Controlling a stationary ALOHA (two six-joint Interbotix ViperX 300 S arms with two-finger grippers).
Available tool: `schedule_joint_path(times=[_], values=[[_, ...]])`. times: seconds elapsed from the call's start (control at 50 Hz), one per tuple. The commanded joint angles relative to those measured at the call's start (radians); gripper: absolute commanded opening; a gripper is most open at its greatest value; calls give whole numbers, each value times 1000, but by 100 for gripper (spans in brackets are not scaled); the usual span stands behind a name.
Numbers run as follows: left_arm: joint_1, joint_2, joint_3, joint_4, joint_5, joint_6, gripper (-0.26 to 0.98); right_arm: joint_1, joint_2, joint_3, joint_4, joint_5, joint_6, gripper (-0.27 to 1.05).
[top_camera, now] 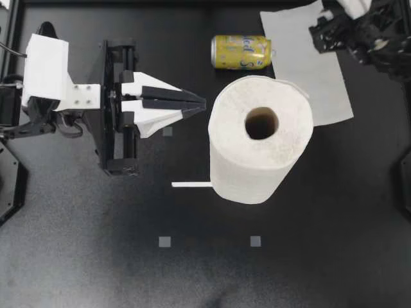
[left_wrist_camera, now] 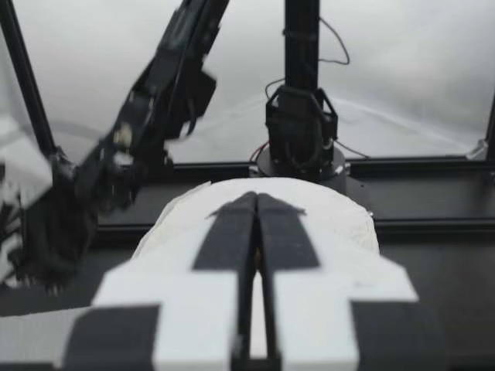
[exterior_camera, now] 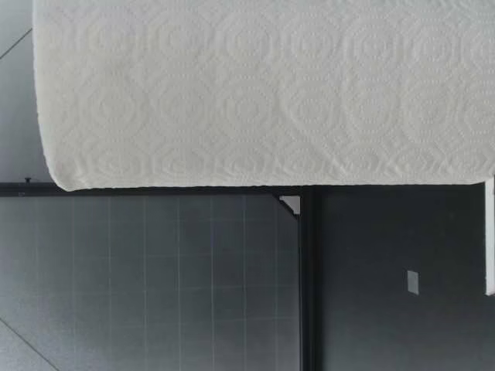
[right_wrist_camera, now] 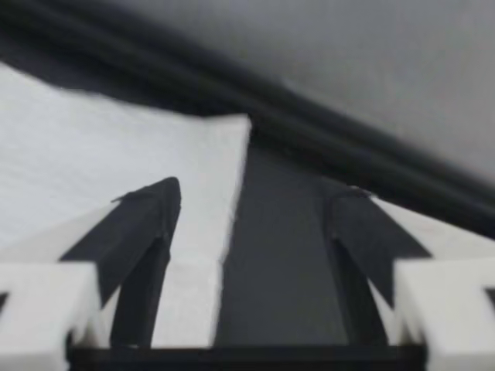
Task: Pick up a piece of paper towel and place it on the spilled liquid.
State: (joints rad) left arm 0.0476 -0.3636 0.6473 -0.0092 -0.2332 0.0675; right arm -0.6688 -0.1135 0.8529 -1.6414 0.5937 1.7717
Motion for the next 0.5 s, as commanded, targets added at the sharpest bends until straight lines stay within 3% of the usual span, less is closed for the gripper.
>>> schedule_joint_path(times=[0.0,0.48], values=[[0,-20,-11,2,-9,-2,4,20,-97,-5,0,-55,-8,65],[8,-20,-6,2,-9,0,4,77,-472,86,3,-456,-8,39]])
